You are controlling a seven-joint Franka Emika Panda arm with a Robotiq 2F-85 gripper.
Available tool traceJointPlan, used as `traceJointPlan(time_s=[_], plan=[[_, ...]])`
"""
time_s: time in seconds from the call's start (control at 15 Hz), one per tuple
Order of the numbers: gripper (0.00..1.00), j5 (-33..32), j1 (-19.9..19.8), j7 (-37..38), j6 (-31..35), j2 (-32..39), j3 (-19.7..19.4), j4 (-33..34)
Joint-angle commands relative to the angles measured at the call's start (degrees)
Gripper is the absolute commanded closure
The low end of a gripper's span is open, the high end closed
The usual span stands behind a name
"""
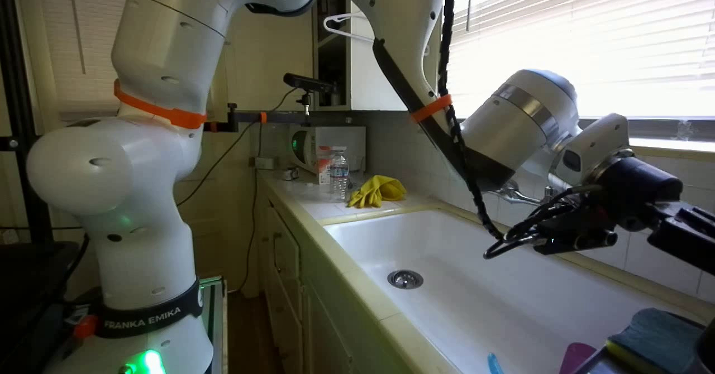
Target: Open the faucet then close it and put the silver spoon on the dishrack.
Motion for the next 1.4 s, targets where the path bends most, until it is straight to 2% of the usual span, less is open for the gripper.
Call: traceJointPlan(time_s=[0.0, 0.27, 0.4, 1.0, 1.33], plan=[[0.4, -0.84, -0.23, 2.0, 0.18, 0.65, 0.35, -1.47], [0.09, -0.57, -0.23, 1.84, 0.13, 0.7, 0.43, -1.65], [0.0, -0.61, -0.2, 1.83, 0.3, 0.06, 0.46, -1.83], [0.0, 1.29, 0.35, -0.11, -1.01, -6.64, 0.88, -4.84], [0.0, 8.66, -0.19, -6.16, 0.72, -11.74, 0.92, -6.91]])
